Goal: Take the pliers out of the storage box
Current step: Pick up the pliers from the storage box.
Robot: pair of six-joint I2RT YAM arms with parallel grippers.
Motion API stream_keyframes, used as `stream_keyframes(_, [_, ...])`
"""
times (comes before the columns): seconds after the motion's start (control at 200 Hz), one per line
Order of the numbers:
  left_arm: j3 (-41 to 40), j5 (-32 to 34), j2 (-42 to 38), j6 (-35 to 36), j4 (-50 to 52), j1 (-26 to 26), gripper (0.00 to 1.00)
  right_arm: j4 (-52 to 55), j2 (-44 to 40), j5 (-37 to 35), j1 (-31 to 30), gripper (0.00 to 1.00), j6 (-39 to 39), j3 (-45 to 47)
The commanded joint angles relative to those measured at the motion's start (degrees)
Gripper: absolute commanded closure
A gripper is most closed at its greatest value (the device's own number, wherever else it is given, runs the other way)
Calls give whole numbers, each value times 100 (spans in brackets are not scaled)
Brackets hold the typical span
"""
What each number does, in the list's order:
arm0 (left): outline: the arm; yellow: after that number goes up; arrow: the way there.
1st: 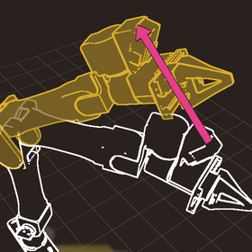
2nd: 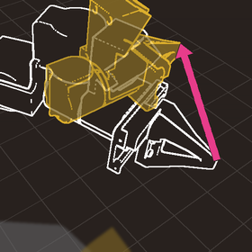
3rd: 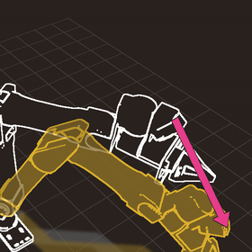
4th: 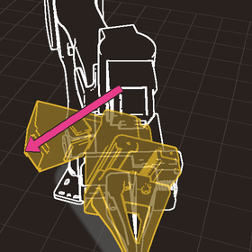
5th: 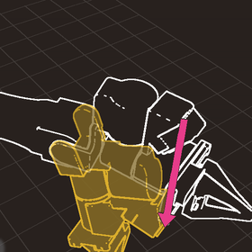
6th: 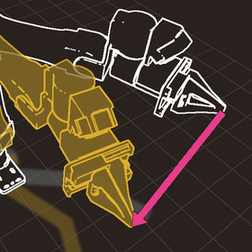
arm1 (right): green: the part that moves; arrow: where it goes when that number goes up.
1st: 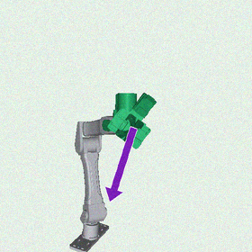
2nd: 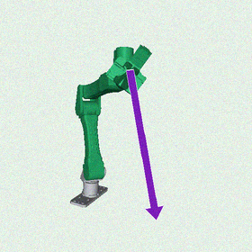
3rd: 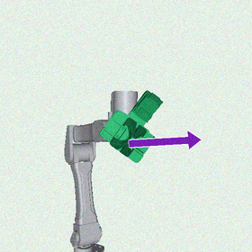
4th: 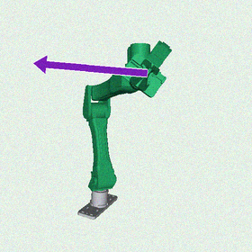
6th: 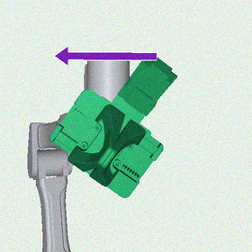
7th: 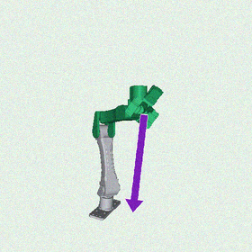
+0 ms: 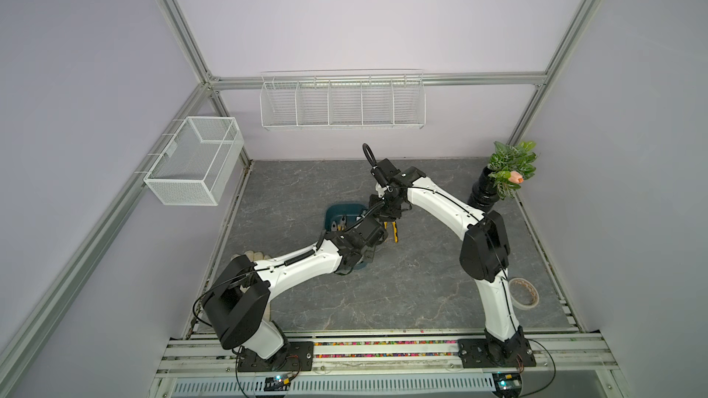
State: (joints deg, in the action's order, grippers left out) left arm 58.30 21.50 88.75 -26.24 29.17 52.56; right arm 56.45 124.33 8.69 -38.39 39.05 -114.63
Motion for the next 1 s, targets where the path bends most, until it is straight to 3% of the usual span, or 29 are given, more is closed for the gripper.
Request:
stream_keyframes(0.0, [383,169,7,109,-508,80,100,-92,214,175,-101,58,149,94])
stream_keyframes(0.27, [445,129,12,137,-580,81,100,-116,241,330,-154,59,231,153])
stream_keyframes(0.54, [309,41,-141,95,-715,80,100,-1149,-245,553,-90,59,671,992])
stream_keyframes(0.7, [223,45,-227,47,-714,85,100,-1540,-437,691,-4,68,863,1389])
stream_keyframes(0.995, [252,-31,-271,4,-727,86,100,-1566,-487,704,2,70,837,1496])
